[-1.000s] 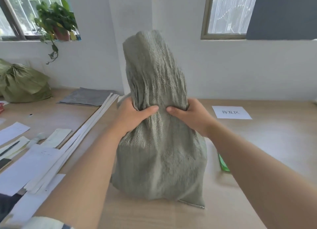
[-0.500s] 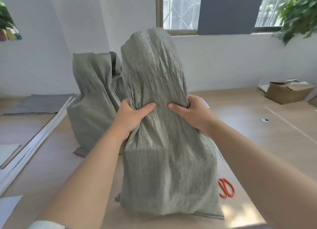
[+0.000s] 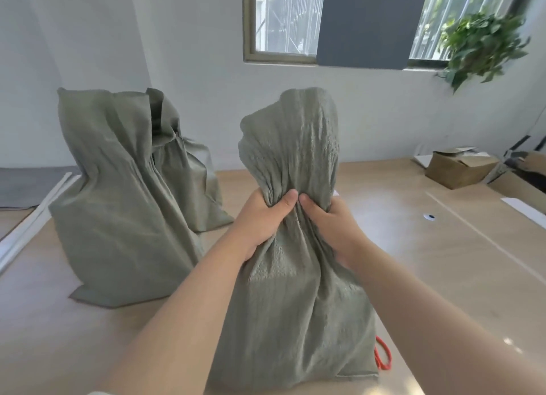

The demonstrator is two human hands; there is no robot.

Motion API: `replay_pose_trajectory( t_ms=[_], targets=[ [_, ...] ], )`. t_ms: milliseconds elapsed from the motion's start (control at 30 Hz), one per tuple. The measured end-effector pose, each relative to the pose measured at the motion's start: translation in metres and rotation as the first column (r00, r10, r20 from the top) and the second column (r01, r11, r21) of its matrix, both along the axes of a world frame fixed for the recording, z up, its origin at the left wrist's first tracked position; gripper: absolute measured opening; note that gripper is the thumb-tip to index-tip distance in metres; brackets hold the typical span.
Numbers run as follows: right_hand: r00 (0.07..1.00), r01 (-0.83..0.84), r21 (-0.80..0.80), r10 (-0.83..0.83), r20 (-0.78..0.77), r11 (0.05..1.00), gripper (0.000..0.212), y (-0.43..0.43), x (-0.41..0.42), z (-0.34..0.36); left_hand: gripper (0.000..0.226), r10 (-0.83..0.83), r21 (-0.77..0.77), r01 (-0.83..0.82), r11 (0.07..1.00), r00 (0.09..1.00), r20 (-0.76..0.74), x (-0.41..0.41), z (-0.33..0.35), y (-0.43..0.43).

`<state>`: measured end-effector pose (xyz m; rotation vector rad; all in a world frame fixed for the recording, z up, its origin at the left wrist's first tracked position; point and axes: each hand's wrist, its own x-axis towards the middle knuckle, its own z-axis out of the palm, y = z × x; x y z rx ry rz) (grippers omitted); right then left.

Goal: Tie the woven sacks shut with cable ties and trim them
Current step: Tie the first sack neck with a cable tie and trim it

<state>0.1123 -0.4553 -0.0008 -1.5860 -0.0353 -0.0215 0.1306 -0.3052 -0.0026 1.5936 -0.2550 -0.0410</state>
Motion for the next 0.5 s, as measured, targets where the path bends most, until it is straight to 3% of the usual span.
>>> replay_pose_trajectory(
  t_ms=[100,267,367,500],
  targets=[
    [0.999,-0.020,0.068,0.024,-0.049,0.997,0.025,0.002,0.015,-0.003,0.045,-0.077,0.193,0.073,0.978,0.997,0.015,0.011,-0.002,-0.009],
    [0.985,-0.152,0.078,0.158,-0.076,0.985,0.020,-0.008,0.041,-0.005,0.076,-0.109,0.313,0.100,0.945,0.994,0.011,0.032,-0.003,-0.021],
    [0.951,-0.287,0.152,0.301,-0.076,0.946,0.044,-0.019,0.061,-0.010,0.066,-0.159,0.412,0.153,0.898,0.987,-0.020,0.040,-0.003,-0.031],
    [0.880,-0.474,0.059,0.475,0.008,0.878,0.089,-0.034,0.087,-0.009,0.048,-0.059,0.555,0.092,0.827,0.995,-0.076,0.046,-0.001,-0.050]
  ],
)
